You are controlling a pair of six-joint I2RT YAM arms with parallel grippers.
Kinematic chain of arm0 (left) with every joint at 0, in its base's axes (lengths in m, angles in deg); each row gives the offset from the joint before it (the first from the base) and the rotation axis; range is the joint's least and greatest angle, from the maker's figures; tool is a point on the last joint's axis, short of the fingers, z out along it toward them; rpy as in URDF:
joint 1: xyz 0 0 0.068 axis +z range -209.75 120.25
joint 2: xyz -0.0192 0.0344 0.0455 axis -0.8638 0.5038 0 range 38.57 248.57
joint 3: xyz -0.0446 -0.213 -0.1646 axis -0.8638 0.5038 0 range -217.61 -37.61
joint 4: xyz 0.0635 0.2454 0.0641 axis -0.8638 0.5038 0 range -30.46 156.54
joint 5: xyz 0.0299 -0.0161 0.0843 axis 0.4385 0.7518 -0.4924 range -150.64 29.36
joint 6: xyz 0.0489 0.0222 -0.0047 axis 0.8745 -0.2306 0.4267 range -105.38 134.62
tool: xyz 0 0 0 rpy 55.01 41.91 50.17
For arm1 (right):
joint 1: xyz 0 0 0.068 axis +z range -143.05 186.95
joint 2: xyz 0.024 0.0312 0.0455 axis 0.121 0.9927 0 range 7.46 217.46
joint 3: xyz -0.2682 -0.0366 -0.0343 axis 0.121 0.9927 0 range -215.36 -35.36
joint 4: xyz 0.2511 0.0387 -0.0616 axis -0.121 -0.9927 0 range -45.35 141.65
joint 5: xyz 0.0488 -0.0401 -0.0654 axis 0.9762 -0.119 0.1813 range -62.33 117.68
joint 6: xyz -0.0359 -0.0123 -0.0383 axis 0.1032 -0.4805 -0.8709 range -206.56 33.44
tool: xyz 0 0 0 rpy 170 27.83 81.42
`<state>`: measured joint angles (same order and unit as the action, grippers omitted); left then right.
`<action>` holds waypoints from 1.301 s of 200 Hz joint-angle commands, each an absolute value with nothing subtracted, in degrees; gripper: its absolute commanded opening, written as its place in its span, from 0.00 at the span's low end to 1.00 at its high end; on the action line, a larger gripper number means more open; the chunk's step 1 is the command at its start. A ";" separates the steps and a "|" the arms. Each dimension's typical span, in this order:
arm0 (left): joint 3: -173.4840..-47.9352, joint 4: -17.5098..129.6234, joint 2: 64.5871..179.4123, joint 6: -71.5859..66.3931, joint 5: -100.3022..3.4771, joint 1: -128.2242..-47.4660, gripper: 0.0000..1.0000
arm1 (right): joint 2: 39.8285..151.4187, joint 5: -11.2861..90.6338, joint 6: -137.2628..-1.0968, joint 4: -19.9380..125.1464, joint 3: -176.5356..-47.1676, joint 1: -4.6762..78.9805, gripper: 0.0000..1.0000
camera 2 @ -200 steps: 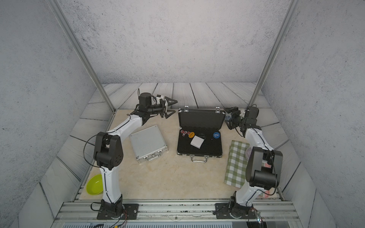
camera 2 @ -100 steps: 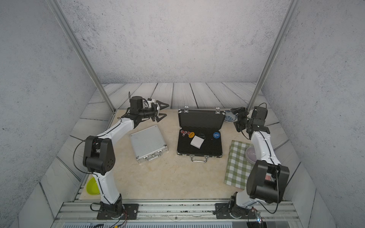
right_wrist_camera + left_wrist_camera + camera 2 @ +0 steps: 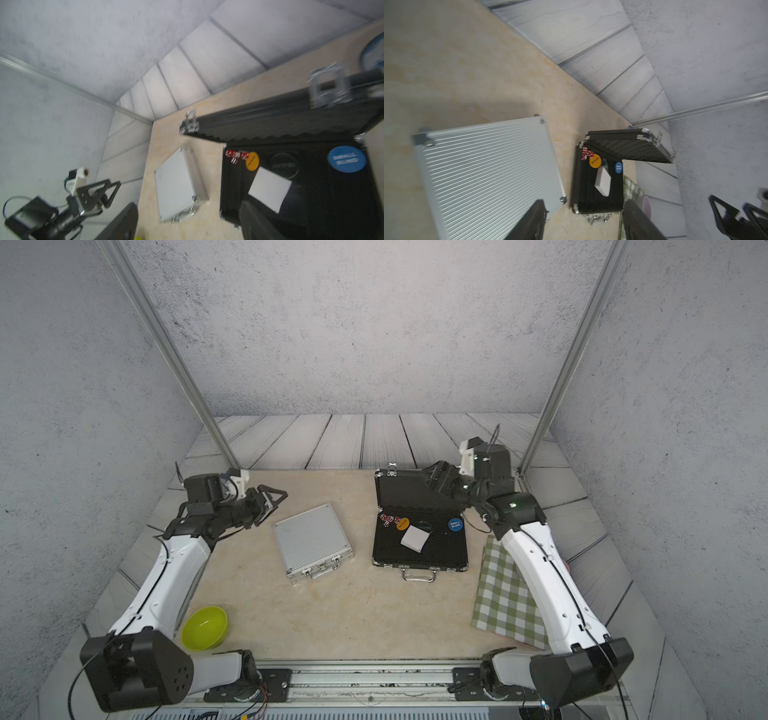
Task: Open the poker set cases
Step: Move the poker set case to the center of the board.
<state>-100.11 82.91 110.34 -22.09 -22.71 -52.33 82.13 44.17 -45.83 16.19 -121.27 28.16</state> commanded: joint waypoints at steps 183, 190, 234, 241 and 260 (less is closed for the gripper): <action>-86.65 72.99 128.73 -22.70 -13.38 -44.60 0.67 | 130.00 46.18 -65.70 25.99 -133.42 50.80 0.85; -87.21 73.41 129.09 -22.52 -13.69 -45.24 0.66 | 130.93 47.79 -65.86 25.42 -134.26 50.81 0.85; -88.81 74.48 129.89 -22.20 -14.67 -50.16 0.66 | 131.58 53.47 -63.87 27.19 -131.38 50.85 0.82; -88.58 74.48 129.85 -22.29 -14.80 -50.91 0.66 | 130.75 53.58 -63.16 28.27 -129.65 50.89 0.82; -87.53 74.34 129.28 -22.75 -15.28 -52.58 0.66 | 127.98 54.85 -61.61 31.48 -125.30 51.07 0.81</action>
<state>-87.71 73.36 129.64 -22.76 -17.03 -49.51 130.09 49.63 -63.84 28.71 -129.90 50.37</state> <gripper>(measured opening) 0.662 0.814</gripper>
